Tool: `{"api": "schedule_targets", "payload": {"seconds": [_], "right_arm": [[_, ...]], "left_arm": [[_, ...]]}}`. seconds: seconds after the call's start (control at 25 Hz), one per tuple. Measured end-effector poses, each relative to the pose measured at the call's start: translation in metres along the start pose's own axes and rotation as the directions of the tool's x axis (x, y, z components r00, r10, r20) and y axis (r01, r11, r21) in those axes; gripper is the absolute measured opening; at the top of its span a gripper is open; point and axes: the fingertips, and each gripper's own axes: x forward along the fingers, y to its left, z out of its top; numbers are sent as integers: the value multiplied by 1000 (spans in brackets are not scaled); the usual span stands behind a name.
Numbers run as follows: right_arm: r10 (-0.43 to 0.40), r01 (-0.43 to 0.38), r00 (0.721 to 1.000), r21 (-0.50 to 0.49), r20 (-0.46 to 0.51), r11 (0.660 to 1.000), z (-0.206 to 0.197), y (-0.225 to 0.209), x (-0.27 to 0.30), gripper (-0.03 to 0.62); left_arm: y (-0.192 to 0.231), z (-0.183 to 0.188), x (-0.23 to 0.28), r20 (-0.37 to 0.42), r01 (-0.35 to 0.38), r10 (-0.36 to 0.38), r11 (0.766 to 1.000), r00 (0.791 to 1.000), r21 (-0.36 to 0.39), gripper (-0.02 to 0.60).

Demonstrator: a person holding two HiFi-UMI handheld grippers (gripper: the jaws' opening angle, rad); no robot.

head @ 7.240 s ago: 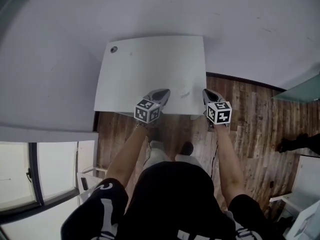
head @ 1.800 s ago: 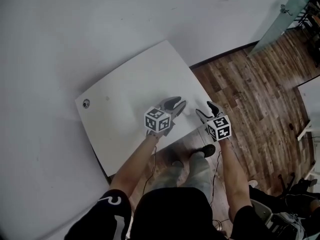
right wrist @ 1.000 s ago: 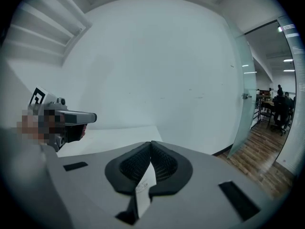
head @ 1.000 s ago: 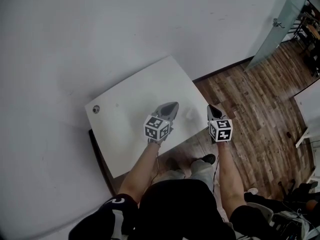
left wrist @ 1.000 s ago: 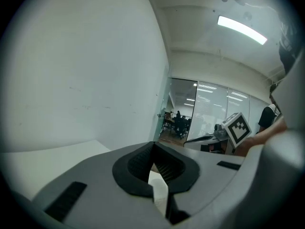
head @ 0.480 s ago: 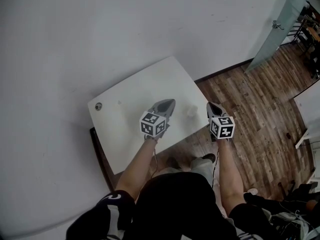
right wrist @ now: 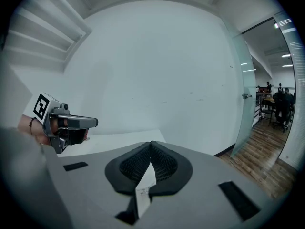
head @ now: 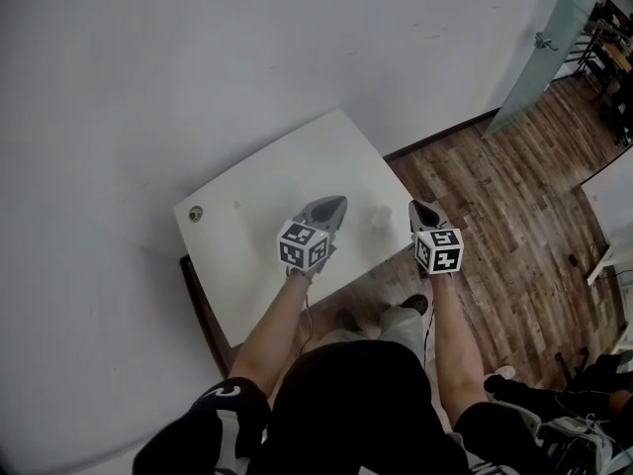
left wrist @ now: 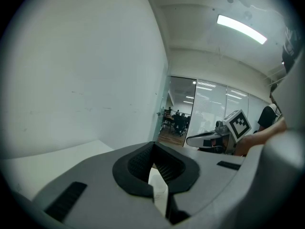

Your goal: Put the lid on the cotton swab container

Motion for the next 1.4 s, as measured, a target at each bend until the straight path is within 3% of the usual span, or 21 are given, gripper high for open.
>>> {"api": "schedule_targets", "payload": {"seconds": [1.4], "right_arm": [[21, -21, 1000, -26, -9, 999, 0, -9, 7, 12]], "left_arm": [[-2, -2, 9, 8, -18, 18, 1000, 1000, -9, 25]]}}
